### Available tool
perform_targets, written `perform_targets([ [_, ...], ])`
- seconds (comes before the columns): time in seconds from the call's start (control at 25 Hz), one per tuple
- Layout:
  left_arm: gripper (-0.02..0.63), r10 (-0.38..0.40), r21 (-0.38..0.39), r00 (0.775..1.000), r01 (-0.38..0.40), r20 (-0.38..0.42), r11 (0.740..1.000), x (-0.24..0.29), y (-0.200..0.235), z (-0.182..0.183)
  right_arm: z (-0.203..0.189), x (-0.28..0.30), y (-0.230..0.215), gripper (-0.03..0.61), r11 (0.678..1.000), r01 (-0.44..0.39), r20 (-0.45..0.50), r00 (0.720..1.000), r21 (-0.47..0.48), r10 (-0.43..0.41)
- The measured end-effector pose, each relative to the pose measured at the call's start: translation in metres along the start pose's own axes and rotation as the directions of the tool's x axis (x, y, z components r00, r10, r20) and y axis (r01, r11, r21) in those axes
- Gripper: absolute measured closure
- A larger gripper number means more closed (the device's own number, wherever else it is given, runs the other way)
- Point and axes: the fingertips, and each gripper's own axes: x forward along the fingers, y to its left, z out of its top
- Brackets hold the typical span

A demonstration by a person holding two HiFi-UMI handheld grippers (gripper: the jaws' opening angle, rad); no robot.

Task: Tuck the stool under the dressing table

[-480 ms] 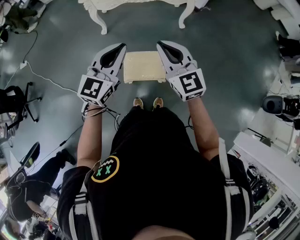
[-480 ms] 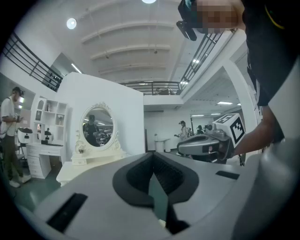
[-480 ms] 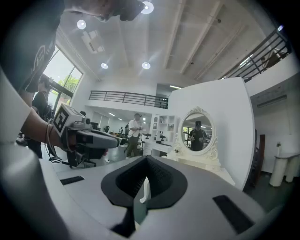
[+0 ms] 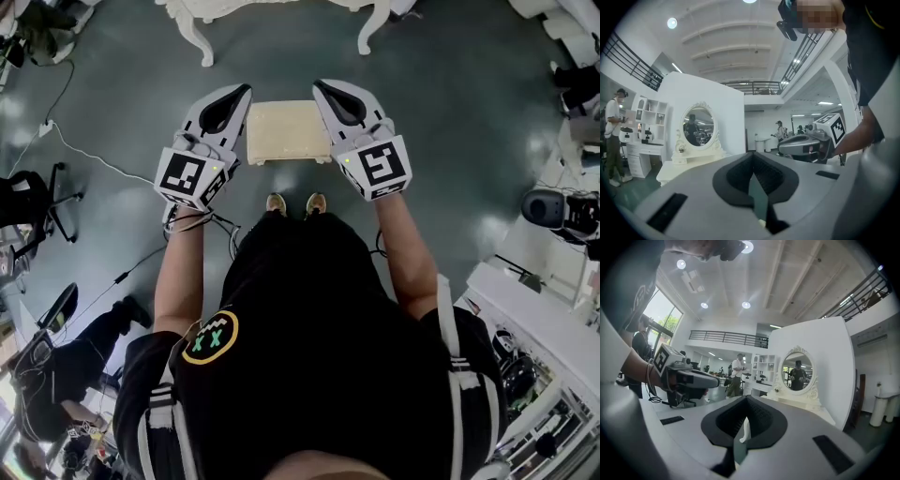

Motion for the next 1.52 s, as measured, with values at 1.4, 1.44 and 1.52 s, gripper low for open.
perform_targets([
  [1.4, 0.153, 0.019, 0.030, 0.998, -0.017, -0.056, 0.999, 0.008, 0.014, -0.036, -0.036, 0.015, -0.011, 0.011, 0.996, -0.003, -0.056, 0.998, 0.090, 0.008],
  [1.44, 0.153, 0.019, 0.026, 0.998, -0.018, -0.061, 1.000, 0.008, 0.014, -0.039, -0.039, 0.015, -0.011, 0.011, 0.996, -0.002, -0.061, 0.998, 0.090, 0.008],
  [1.52, 0.153, 0.020, 0.019, 0.997, -0.019, -0.069, 1.000, 0.007, 0.013, -0.047, -0.047, 0.014, -0.009, 0.011, 0.996, -0.002, -0.071, 0.997, 0.089, 0.009],
])
